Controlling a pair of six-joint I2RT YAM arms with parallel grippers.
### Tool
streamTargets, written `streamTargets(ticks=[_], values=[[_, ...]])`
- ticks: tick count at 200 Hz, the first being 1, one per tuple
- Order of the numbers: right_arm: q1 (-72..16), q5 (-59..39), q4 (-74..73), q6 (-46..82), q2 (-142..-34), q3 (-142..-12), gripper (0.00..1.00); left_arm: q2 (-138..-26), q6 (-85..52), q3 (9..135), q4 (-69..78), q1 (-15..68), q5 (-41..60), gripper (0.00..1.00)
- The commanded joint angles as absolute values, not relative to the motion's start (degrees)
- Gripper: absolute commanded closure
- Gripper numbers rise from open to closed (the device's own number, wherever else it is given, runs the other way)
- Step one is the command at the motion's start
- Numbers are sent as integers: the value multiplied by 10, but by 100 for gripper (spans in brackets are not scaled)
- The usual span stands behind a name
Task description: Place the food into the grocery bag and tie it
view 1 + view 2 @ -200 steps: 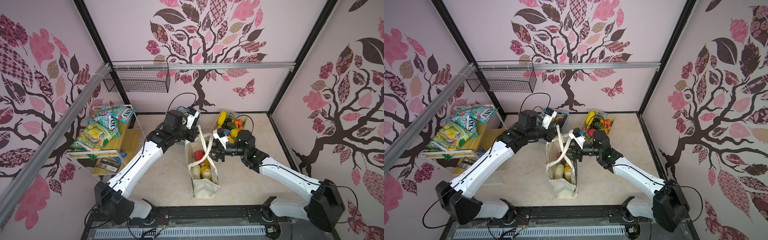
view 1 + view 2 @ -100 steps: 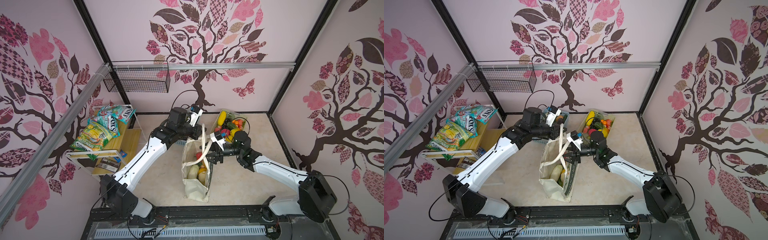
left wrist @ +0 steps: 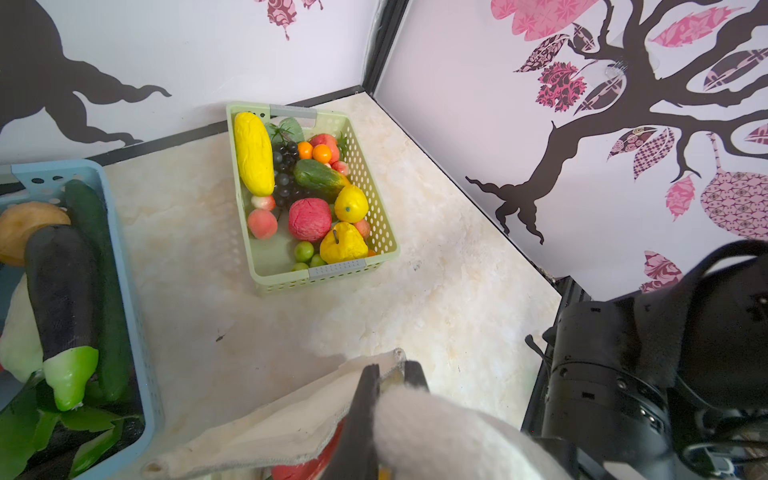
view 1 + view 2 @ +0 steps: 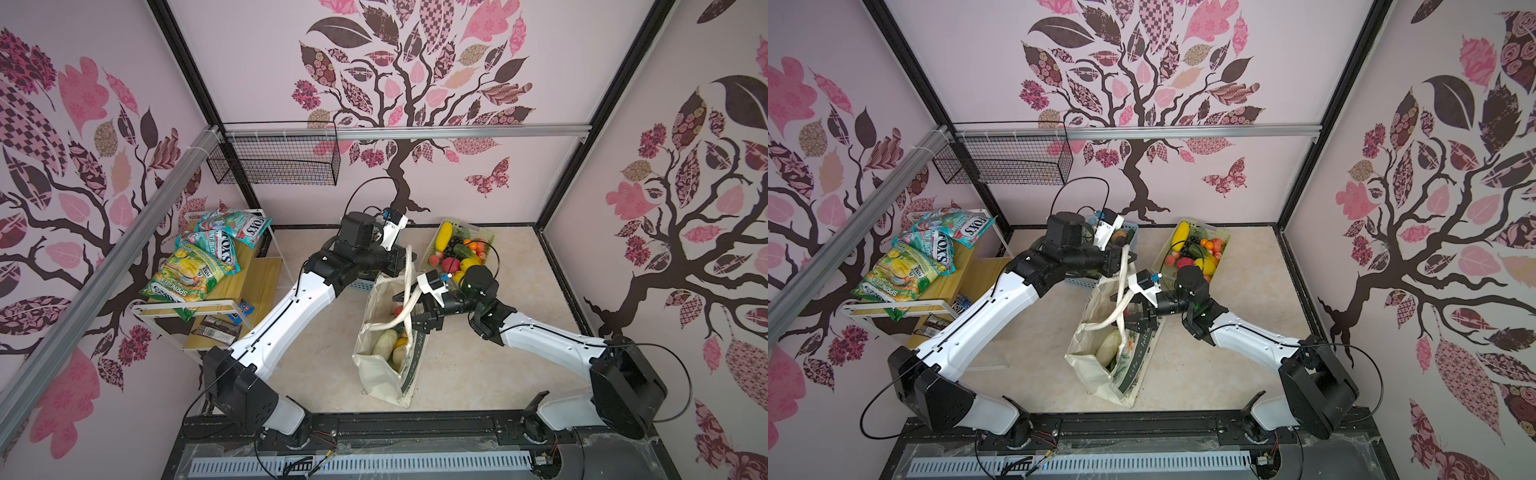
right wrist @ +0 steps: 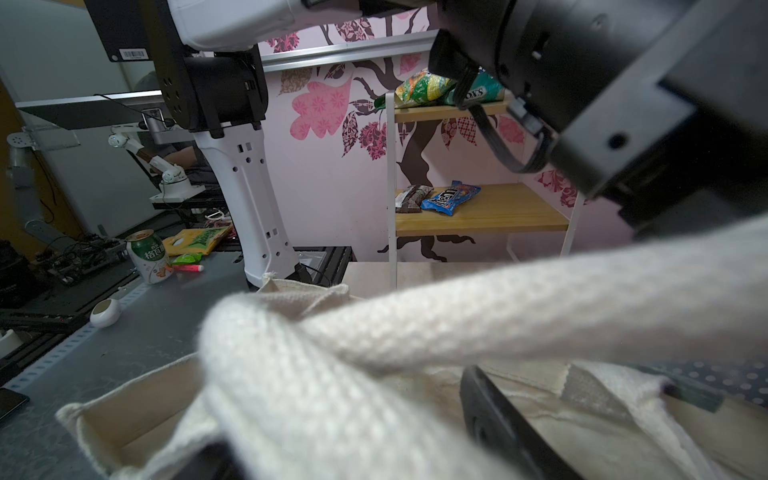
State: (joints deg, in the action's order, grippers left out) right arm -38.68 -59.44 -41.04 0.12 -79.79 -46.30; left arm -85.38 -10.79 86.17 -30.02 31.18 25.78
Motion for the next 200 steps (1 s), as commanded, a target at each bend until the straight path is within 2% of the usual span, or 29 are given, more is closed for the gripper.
streamTargets(ticks=[1, 38, 61, 99, 130, 151, 200], values=[[-402, -630, -461, 3, -799, -482, 31, -862, -122, 892, -267, 309, 240, 98], [-406, -604, -483, 22, -788, -494, 30, -853, -125, 888, -269, 311, 219, 90], [-412, -588, -474, 14, -790, -503, 27, -842, -126, 883, -271, 312, 205, 85], [-416, -542, -468, 15, -813, -517, 27, -825, -128, 879, -285, 315, 173, 63], [-417, -512, -442, 7, -803, -514, 27, -807, -118, 884, -321, 315, 146, 54], [-417, -476, -414, 4, -787, -517, 27, -798, -103, 892, -358, 315, 153, 42], [-417, -438, -356, -5, -770, -521, 27, -776, -93, 894, -436, 315, 145, 32]])
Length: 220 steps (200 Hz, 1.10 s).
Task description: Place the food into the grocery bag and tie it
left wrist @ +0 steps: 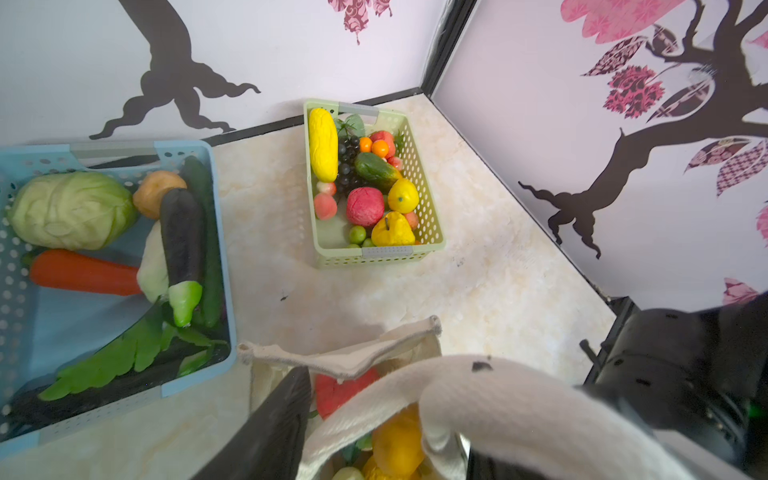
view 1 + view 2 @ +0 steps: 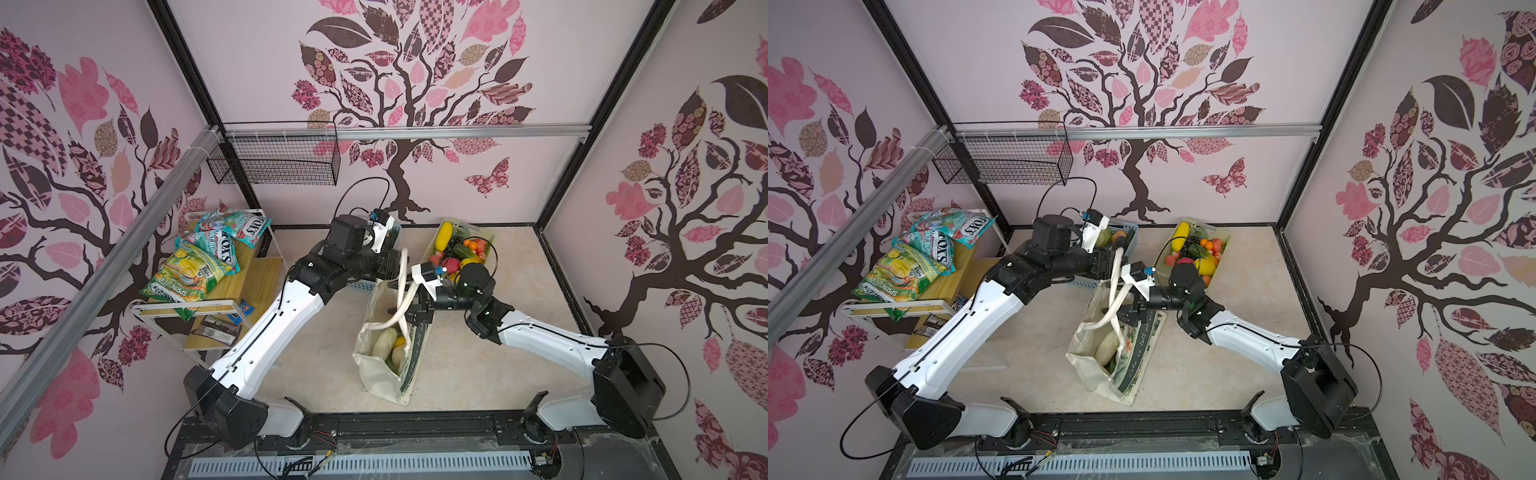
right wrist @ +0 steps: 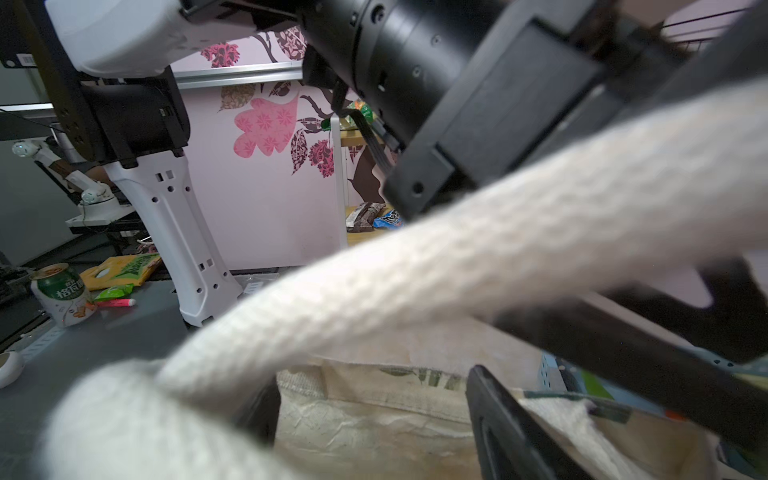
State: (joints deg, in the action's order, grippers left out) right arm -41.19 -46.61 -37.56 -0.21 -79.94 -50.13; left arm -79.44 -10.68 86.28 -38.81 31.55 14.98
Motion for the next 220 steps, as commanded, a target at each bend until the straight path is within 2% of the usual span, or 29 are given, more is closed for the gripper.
streamTargets(ticks=[1, 46, 64, 86, 126, 146, 161, 172, 188, 220], values=[[-416, -438, -356, -4, -770, -521, 27, -775, -93, 894, -438, 315, 145, 32], [-416, -426, -352, 8, -761, -516, 27, -748, -96, 902, -480, 306, 140, 17], [-416, -424, -352, 15, -758, -510, 27, -742, -87, 900, -490, 301, 167, 15], [-416, -418, -356, 22, -750, -501, 27, -735, -90, 891, -498, 292, 154, 15], [-416, -419, -349, 22, -744, -500, 27, -700, -103, 863, -498, 255, 150, 19], [-416, -418, -348, 24, -742, -499, 27, -673, -97, 853, -499, 251, 151, 28], [-416, -416, -346, 23, -741, -498, 27, -645, -80, 838, -486, 255, 206, 35], [-416, -416, -346, 23, -740, -497, 27, -620, -66, 823, -470, 276, 234, 35], [-416, -413, -343, 22, -738, -497, 27, -594, -34, 807, -470, 330, 217, 34], [-416, -407, -336, 18, -735, -497, 27, -588, -4, 792, -504, 370, 213, 33]])
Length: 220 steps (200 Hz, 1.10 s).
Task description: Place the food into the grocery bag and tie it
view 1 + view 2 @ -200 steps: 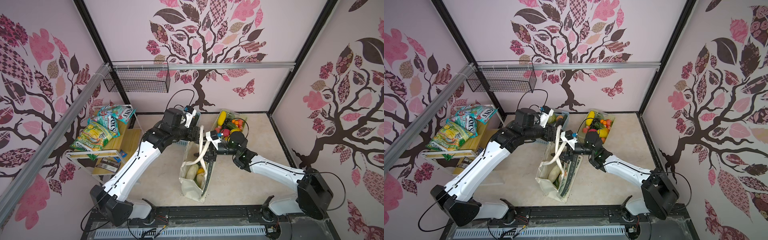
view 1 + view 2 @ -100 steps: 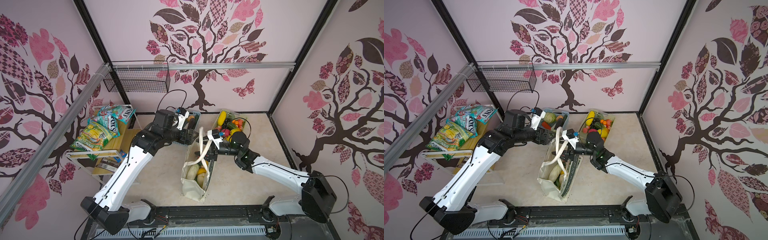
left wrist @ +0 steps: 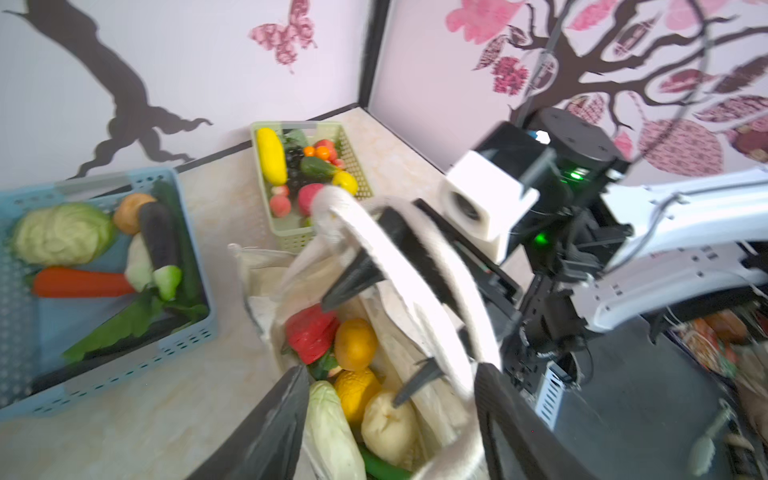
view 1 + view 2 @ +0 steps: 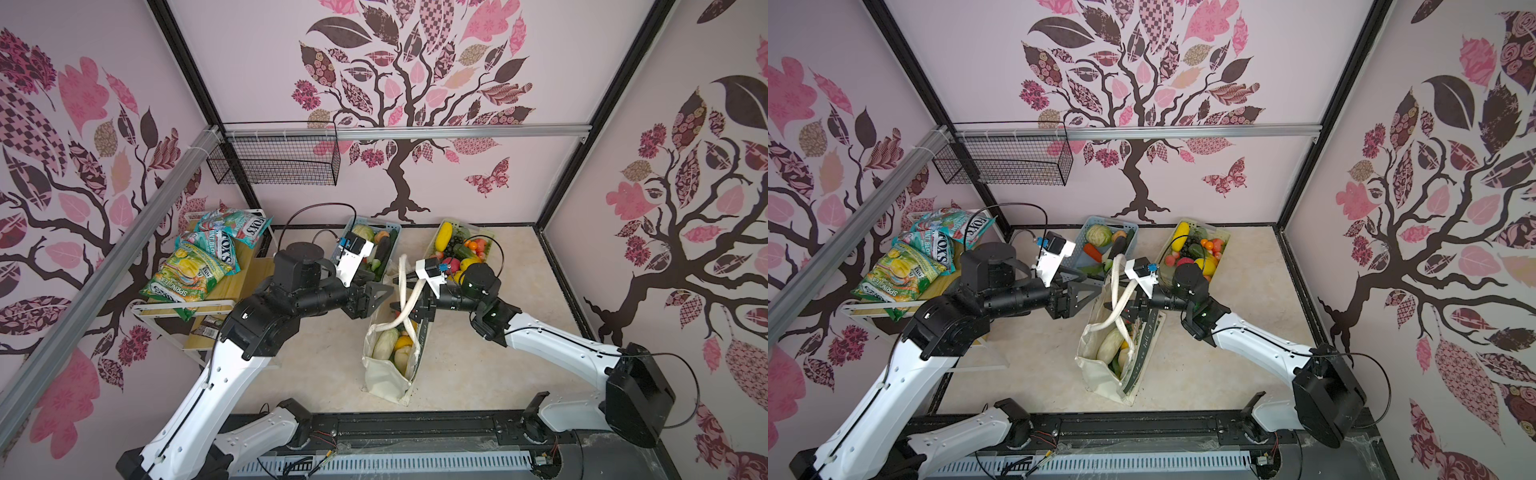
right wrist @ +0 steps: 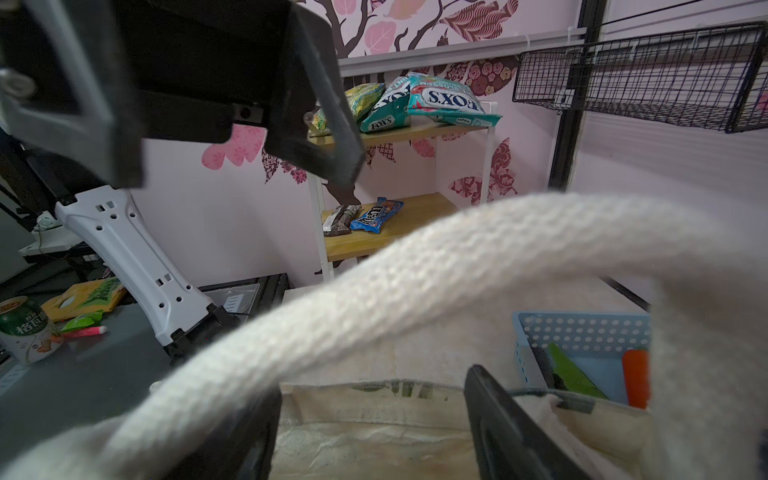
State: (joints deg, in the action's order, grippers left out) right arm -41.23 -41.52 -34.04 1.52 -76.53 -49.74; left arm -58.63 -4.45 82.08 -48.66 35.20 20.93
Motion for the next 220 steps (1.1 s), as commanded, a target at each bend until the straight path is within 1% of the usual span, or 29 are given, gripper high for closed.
streamTargets(ticks=[1, 26, 45, 72, 139, 155, 176, 185, 210, 220], values=[[-416, -407, -336, 18, -736, -497, 27, -588, -4, 791, -504, 371, 212, 33], [-416, -404, -332, 18, -733, -497, 27, -584, 5, 770, -519, 396, 181, 33], [-416, -403, -329, 15, -734, -499, 27, -586, 16, 761, -531, 418, 177, 37], [-416, -402, -325, 15, -734, -503, 27, -596, 22, 754, -539, 451, 139, 37], [-416, -396, -312, 11, -736, -514, 27, -593, 18, 745, -521, 457, 158, 38], [-416, -393, -308, 11, -738, -519, 28, -599, 19, 743, -520, 464, 159, 43], [-416, -390, -304, 11, -742, -524, 28, -604, 19, 741, -517, 466, 162, 59], [-417, -390, -305, 13, -743, -525, 28, -604, 18, 741, -514, 466, 162, 61], [-416, -390, -304, 14, -744, -526, 28, -600, 16, 741, -502, 466, 165, 60], [-416, -390, -303, 14, -744, -526, 28, -598, 16, 742, -497, 466, 170, 66]])
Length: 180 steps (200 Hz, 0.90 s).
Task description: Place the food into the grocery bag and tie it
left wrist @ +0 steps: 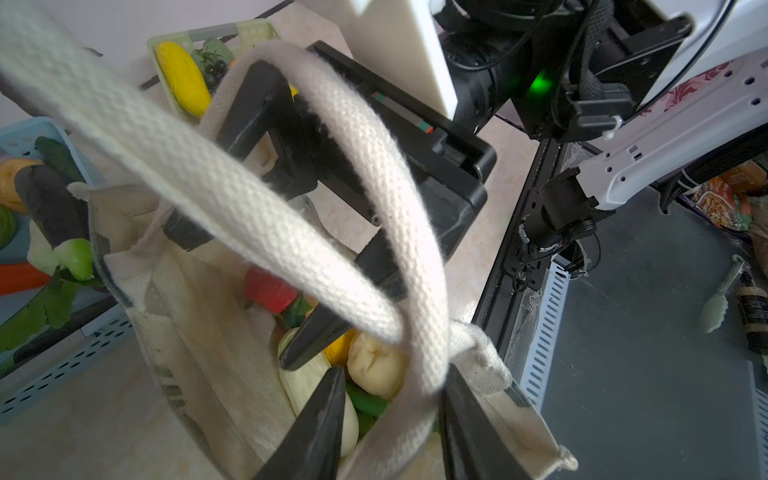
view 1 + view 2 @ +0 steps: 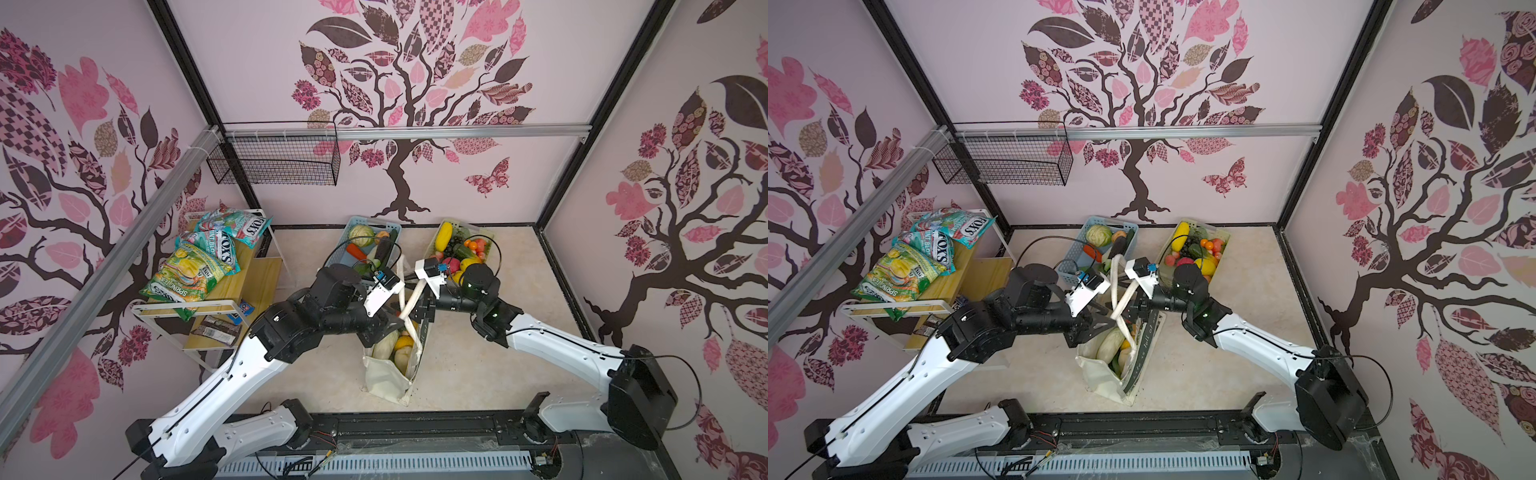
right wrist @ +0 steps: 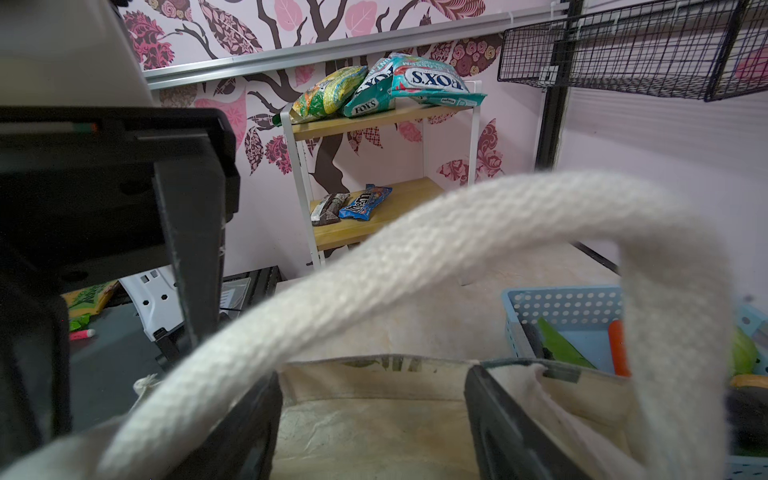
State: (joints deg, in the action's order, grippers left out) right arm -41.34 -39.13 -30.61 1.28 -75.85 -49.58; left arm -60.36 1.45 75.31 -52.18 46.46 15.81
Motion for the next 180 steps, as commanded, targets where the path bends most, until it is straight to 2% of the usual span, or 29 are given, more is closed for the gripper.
streamTargets(ticks=[1, 24, 55, 180], values=[[-416, -390, -303, 14, -744, -526, 28, -598, 16, 742, -497, 465, 170, 67], [-416, -400, -303, 13, -744, -524, 28, -596, 8, 742, -479, 466, 161, 91], [-417, -414, -306, 16, -743, -519, 28, -585, 2, 742, -453, 465, 145, 98], [-416, -475, -377, 52, -720, -483, 27, -584, -31, 728, -405, 419, 140, 99]])
